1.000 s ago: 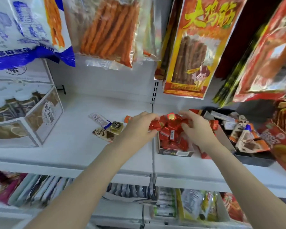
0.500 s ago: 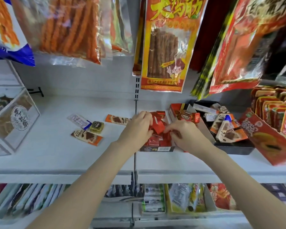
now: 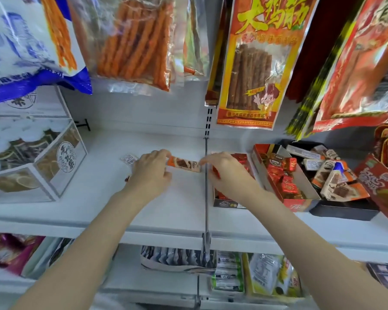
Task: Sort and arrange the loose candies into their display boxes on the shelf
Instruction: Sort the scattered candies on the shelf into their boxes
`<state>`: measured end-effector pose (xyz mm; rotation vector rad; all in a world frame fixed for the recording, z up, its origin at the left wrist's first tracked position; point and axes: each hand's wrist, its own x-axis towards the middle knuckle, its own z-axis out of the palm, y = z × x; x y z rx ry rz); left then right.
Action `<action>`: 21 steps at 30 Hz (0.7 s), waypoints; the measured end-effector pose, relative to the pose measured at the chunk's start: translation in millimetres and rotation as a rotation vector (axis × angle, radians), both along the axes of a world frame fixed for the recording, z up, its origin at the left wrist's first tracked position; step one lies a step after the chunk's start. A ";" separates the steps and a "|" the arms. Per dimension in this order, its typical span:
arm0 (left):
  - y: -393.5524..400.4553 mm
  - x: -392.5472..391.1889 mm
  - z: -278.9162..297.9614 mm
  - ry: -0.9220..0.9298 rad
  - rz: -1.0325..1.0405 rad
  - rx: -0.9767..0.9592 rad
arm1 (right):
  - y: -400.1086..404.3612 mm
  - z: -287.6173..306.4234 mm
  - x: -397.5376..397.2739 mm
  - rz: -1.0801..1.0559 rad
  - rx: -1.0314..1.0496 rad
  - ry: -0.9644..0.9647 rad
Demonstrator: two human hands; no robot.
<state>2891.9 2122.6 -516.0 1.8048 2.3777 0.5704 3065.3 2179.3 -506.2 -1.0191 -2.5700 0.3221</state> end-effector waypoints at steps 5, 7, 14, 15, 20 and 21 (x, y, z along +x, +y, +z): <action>-13.9 -44.8 -3.7 -0.105 0.006 -0.222 | 5.7 -15.4 -38.6 0.041 -0.030 -0.158; -18.0 -56.1 -4.8 -0.093 -0.026 -0.316 | 8.0 -22.2 -49.3 0.044 0.036 -0.273; -29.4 -67.7 -3.0 -0.162 -0.162 -0.362 | -1.0 -19.1 -74.0 -0.070 0.088 -0.377; -30.3 -69.4 -3.5 -0.159 -0.167 -0.334 | -1.2 -18.3 -75.4 -0.091 0.080 -0.356; -36.0 -74.6 -4.7 -0.141 -0.185 -0.250 | -8.5 -16.6 -93.2 -0.089 -0.301 -0.036; -37.0 -74.1 -4.5 -0.138 -0.185 -0.239 | -10.3 -18.2 -97.3 -0.079 -0.341 -0.020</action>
